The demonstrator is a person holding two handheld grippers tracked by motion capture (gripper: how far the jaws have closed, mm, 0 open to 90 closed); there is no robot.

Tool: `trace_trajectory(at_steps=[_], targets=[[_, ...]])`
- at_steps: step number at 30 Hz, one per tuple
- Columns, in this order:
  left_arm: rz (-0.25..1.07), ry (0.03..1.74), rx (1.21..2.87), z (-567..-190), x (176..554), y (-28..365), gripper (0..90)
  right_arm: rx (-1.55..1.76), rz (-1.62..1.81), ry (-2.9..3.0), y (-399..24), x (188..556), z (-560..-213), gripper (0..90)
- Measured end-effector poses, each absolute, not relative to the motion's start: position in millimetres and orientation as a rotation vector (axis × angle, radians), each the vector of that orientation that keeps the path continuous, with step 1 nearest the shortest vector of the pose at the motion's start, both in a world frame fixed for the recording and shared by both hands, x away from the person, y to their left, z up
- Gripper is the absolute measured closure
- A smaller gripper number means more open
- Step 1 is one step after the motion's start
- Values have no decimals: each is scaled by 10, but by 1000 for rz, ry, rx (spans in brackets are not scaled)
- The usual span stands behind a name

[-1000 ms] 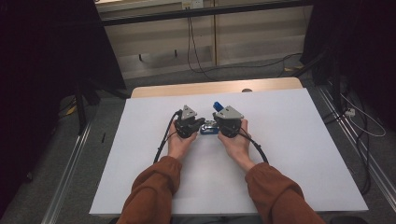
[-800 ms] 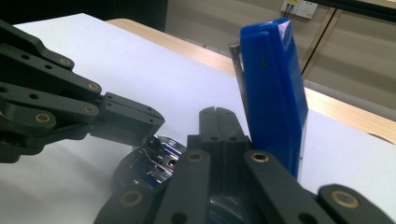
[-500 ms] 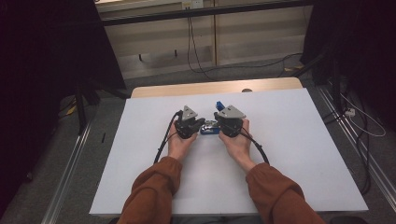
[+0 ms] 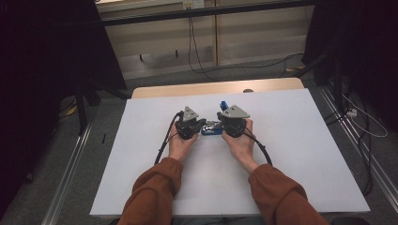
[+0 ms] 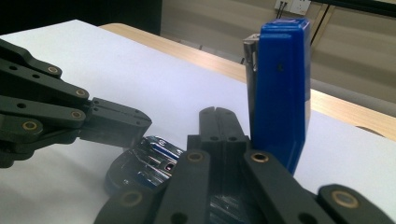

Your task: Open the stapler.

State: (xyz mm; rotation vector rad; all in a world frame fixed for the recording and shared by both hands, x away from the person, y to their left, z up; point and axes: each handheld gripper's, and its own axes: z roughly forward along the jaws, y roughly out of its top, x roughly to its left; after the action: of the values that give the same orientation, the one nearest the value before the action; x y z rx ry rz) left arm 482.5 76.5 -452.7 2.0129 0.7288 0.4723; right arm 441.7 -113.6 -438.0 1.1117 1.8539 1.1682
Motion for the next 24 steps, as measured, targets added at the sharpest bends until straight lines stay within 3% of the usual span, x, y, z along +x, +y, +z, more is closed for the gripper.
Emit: trace_trajectory(at_steps=[24], targets=[[483,717,2022,-4528,4819,760,900,1137,1188,1831,-1205,4391,-4366,900]])
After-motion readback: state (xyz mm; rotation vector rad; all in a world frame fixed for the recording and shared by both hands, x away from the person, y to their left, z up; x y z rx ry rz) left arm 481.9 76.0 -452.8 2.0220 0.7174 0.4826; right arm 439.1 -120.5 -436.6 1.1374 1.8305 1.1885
